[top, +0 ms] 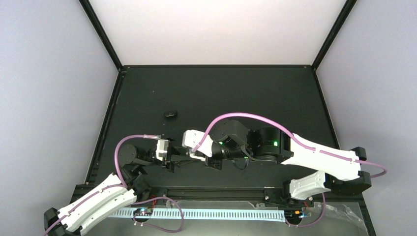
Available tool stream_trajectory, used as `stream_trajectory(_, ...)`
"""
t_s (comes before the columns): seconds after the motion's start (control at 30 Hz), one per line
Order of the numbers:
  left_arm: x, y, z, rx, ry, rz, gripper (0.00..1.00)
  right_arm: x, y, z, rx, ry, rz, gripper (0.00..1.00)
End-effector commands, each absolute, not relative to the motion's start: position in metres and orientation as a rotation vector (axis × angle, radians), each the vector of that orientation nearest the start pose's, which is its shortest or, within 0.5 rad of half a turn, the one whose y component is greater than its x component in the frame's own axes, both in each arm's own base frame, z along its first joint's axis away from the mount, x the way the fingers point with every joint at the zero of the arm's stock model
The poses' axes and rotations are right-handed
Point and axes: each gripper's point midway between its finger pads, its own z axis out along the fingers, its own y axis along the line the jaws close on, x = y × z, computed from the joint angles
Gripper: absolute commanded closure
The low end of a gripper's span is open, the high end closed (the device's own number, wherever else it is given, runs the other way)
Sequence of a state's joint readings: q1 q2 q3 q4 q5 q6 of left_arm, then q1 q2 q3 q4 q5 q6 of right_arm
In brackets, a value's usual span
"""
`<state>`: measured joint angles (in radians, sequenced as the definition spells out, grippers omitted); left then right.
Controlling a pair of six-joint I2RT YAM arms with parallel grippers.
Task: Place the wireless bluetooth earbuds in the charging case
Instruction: Place the earbud in the charging case.
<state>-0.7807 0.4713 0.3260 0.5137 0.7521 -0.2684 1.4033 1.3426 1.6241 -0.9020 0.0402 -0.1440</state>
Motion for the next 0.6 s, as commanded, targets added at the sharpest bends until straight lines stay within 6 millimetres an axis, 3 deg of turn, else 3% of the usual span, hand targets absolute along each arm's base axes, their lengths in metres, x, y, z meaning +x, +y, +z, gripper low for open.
stream_trajectory(0.0, 0.067, -0.233, 0.353, 0.997, 0.909, -1.31, 0.98, 0.068, 0.364, 0.332, -1.642, 1.705, 0.579, 0.99)
stream_trajectory(0.57, 0.069, -0.235, 0.349, 1.0, 0.93, -1.319, 0.99, 0.072, 0.366, 0.365, -1.509, 1.677, 0.653, 0.9)
